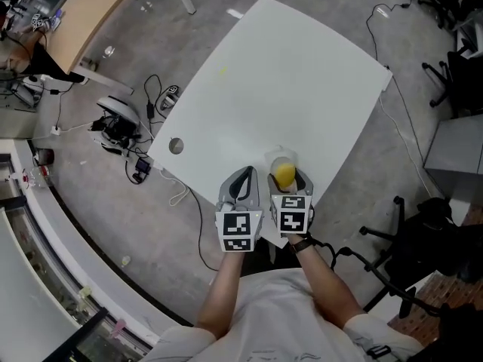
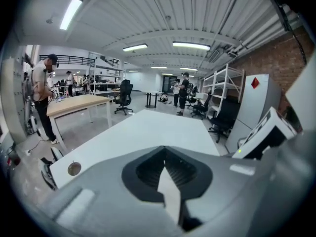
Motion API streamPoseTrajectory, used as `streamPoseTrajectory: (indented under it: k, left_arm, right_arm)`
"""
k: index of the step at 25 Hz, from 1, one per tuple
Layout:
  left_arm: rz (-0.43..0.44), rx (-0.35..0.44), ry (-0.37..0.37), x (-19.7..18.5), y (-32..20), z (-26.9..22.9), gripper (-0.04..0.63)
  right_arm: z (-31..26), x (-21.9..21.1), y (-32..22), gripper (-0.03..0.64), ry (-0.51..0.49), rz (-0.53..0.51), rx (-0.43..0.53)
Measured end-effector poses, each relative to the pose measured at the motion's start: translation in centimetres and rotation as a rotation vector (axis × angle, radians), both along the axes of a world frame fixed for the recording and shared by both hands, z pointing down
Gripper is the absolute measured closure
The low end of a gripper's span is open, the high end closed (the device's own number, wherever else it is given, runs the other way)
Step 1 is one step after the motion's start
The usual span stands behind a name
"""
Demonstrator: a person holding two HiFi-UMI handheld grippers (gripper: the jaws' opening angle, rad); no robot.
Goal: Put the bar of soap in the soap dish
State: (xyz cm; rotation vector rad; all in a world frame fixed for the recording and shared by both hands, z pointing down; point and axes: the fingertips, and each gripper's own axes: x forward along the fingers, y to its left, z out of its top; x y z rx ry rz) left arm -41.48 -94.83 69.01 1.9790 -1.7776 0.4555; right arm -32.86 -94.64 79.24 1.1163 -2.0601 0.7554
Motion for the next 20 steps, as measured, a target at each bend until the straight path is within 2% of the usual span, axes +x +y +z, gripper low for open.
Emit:
streamPoseTrajectory:
  k: [7,11,16,20]
  left_arm:
    - [-0.029,-0.022,0.002,-0.7,0.4,0.7,0.594]
    - [-0.026,-0.026,0.007,-0.4,0.3,0.8,0.594]
    - [-0.019,-0.009,0.006,0.0,0.4,0.1,0.594]
    - [-0.02,0.032,0.008,-0.1,0.9,-1.6,0.594]
  right_arm:
    - [-0.2,0.0,-1.1,0.317,0.098,-0.006,-0.001]
    - [-0.6,-0.4,-1.4,0.352,0.067,0.012,0.015]
    - [-1.2,0.0,-1.7,0.363,0.059,0.03,0.036]
    - [-3.2,0.6,-1.6,0.42,0.02,0.036,0.107]
